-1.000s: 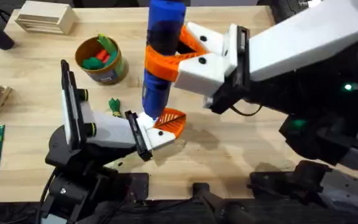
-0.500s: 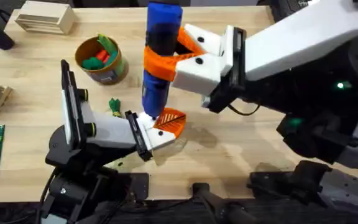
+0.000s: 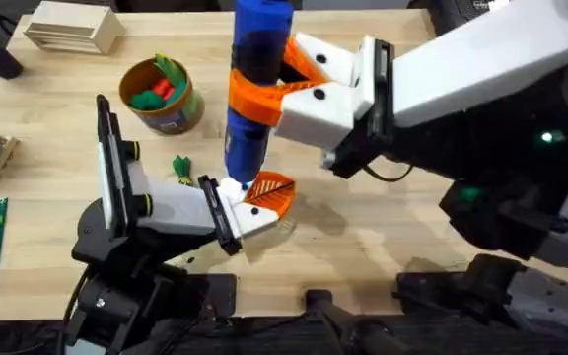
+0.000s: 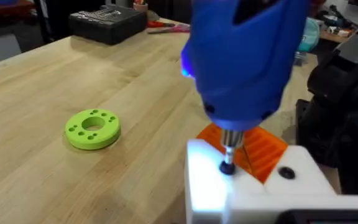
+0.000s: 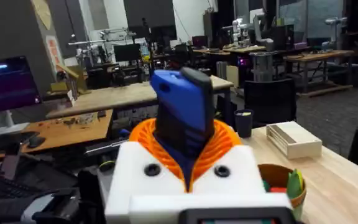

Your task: Pick up the gripper from the table and insert it into the empty holder that is missing its gripper. Then pick up a screw, insert it into the mounting hole, and use the screwdriver to tighten it. Finally, clean up the table by picking up the vegetable and placing it into the bucket.

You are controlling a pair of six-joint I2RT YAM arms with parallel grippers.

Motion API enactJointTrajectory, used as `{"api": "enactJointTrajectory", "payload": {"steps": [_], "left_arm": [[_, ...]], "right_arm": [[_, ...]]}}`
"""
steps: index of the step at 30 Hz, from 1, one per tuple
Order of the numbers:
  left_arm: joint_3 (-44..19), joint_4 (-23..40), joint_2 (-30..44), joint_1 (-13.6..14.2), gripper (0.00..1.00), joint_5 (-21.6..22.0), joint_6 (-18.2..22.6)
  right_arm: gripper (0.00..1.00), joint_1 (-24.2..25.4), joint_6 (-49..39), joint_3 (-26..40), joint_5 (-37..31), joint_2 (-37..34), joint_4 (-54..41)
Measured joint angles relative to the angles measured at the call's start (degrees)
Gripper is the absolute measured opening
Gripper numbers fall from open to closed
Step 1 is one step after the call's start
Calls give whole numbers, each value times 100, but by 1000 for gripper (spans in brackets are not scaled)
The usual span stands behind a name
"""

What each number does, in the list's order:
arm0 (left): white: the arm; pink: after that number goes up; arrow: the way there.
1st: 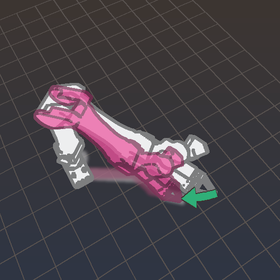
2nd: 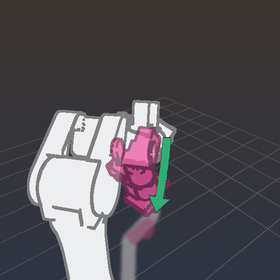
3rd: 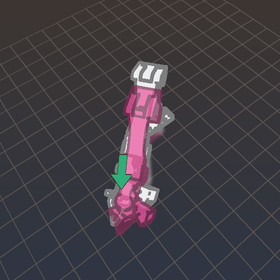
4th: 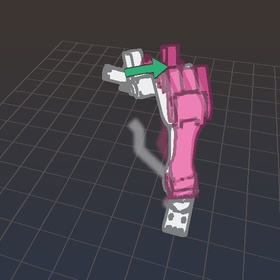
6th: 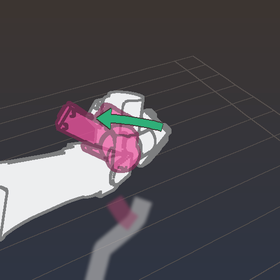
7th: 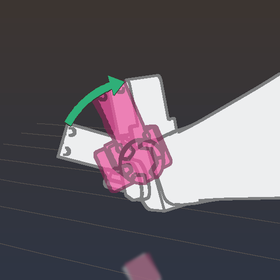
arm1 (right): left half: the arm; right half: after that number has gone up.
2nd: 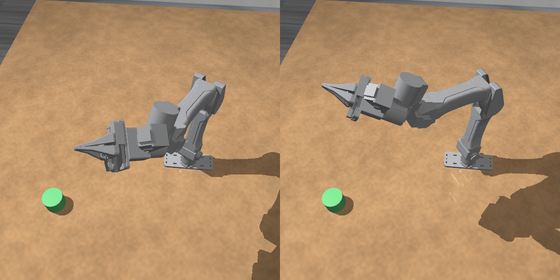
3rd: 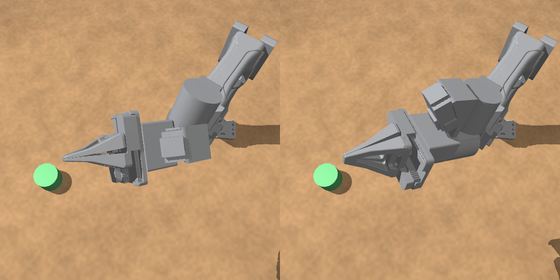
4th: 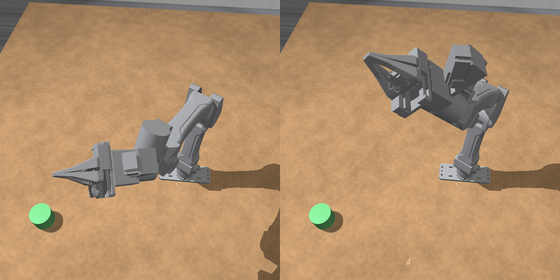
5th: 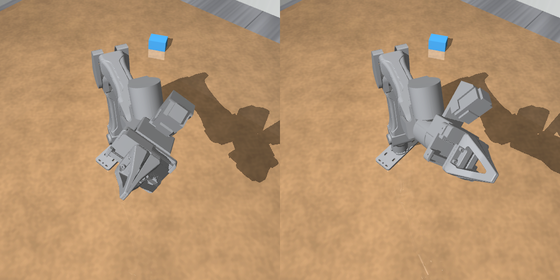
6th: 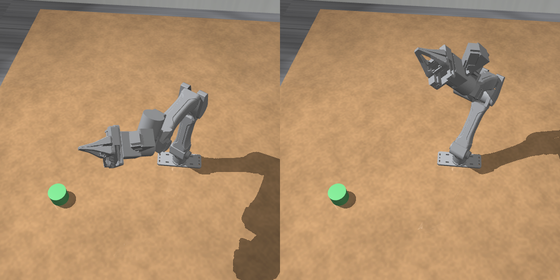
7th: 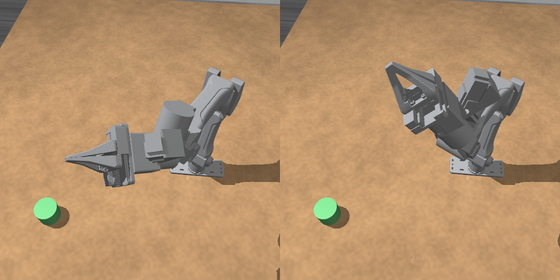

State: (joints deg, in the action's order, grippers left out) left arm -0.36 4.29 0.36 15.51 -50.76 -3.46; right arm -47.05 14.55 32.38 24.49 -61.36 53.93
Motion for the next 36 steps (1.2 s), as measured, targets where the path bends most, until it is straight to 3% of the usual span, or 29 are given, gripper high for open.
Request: {"api": "enactJointTrajectory", "payload": {"steps": [36], "left_arm": [[0,0,0,0,4,0,0]], "right_arm": [[29,166,0,0,387,0,4]]}}
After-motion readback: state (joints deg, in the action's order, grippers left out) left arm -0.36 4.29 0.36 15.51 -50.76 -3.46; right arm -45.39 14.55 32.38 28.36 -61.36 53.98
